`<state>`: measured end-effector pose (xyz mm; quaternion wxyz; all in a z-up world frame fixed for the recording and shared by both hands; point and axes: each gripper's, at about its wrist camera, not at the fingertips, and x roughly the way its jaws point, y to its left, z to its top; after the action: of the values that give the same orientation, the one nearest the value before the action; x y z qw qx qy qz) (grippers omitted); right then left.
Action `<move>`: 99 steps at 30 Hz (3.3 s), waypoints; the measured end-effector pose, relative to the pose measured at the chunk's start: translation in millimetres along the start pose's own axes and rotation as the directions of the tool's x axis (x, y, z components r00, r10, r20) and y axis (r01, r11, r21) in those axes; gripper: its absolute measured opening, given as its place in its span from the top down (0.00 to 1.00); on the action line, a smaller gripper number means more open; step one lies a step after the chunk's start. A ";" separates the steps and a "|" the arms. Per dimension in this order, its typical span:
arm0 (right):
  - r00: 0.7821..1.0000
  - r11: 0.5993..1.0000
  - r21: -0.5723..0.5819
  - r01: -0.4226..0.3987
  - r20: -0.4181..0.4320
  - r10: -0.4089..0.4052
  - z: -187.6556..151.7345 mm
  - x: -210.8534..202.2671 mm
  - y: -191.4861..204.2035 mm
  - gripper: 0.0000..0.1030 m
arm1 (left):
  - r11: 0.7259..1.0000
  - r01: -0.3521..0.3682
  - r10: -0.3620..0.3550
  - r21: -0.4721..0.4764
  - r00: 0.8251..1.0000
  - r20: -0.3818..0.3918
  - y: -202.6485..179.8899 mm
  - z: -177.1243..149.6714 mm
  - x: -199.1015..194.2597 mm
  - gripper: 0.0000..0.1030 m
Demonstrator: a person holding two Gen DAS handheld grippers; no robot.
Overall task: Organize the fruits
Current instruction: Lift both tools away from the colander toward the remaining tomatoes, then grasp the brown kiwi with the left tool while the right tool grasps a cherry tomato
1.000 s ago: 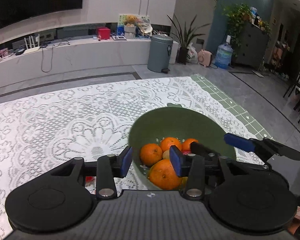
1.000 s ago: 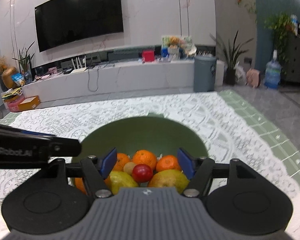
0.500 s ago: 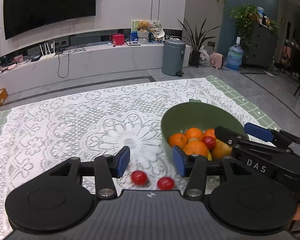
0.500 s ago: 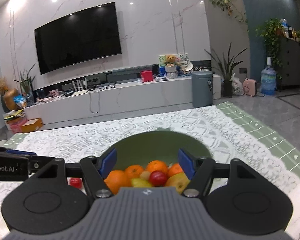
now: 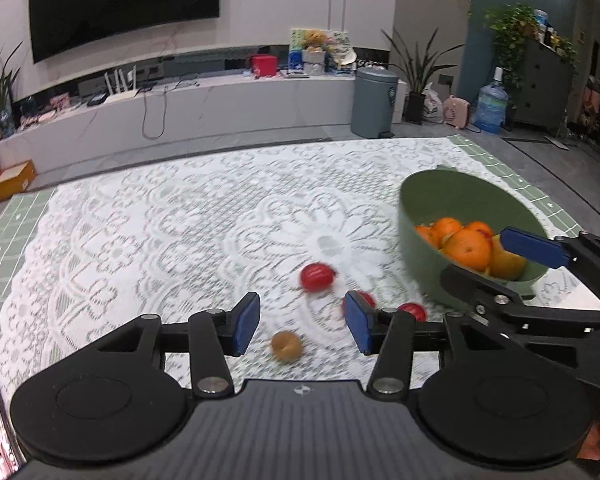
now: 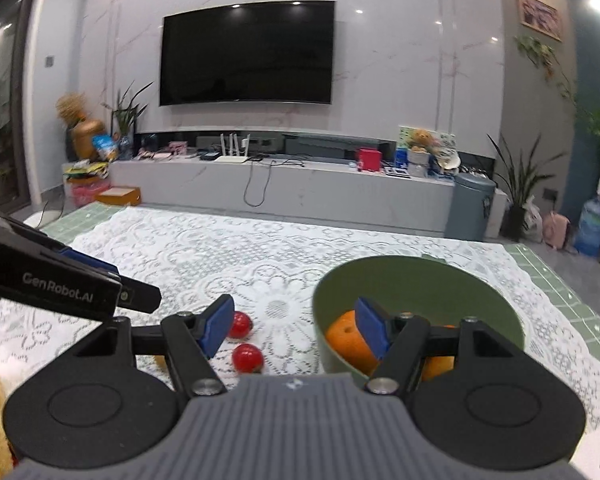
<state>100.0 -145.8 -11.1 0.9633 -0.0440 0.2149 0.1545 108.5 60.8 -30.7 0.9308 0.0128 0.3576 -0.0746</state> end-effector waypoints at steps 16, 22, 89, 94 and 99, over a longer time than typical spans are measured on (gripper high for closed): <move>0.988 0.998 0.011 -0.058 -0.145 0.059 -10.9 31.8 23.3 0.37 | 0.987 0.062 -0.064 -0.146 0.998 -0.012 43.3 -22.9 16.2 0.44; 0.977 0.999 0.000 -0.055 -0.207 0.053 -15.5 49.2 29.9 0.37 | 0.985 0.068 -0.072 -0.156 0.997 -0.021 45.0 -29.1 22.5 0.44; 0.928 0.986 0.037 0.162 -0.345 -0.139 -33.4 93.0 27.5 0.72 | 0.997 0.043 -0.049 -0.058 0.994 -0.099 21.4 -33.4 71.2 0.70; 0.942 0.991 0.038 0.130 -0.317 -0.111 -31.6 84.4 28.2 0.72 | 0.998 0.044 -0.049 -0.051 0.995 -0.087 19.3 -33.5 66.2 0.70; 0.962 0.996 0.037 0.085 -0.264 -0.073 -27.1 74.4 32.2 0.72 | 0.997 0.041 -0.046 -0.068 0.997 -0.066 21.0 -34.5 58.0 0.70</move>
<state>143.0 -98.6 -68.0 0.9327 -0.0493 0.3421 0.1035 131.2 76.6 -95.7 0.9162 -0.0233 0.3914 -0.0825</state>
